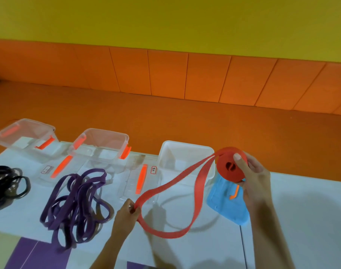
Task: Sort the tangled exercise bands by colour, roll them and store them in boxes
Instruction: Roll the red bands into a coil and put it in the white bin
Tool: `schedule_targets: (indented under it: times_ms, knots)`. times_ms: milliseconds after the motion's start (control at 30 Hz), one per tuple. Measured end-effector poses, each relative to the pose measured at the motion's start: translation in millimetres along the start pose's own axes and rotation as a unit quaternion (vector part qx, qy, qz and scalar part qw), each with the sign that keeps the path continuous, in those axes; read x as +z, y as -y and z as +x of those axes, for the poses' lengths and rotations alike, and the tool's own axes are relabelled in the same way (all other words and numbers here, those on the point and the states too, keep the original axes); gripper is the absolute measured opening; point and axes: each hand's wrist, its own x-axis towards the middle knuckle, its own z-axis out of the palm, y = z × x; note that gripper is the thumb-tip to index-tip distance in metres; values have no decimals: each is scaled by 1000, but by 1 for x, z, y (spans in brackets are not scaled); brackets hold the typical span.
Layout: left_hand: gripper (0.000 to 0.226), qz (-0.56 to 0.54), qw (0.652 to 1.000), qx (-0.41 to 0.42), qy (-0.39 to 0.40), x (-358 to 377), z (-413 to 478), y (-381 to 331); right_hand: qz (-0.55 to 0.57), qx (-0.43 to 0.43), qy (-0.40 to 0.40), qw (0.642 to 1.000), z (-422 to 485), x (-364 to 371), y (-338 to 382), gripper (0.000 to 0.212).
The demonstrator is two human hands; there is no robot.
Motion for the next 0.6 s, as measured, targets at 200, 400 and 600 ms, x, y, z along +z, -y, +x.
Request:
schedule_targets:
  times_ms: [200, 400, 600]
  knots:
    - [32, 31, 995, -24, 93, 0, -5, 9, 2, -61, 84, 995, -11, 0, 20, 48]
    - [40, 97, 947, -89, 293, -21, -12, -24, -2, -101, 171, 980, -28, 12, 37, 45]
    - [24, 77, 974, 113, 182, -64, -20, -138, -51, -112, 227, 966, -39, 23, 42, 45]
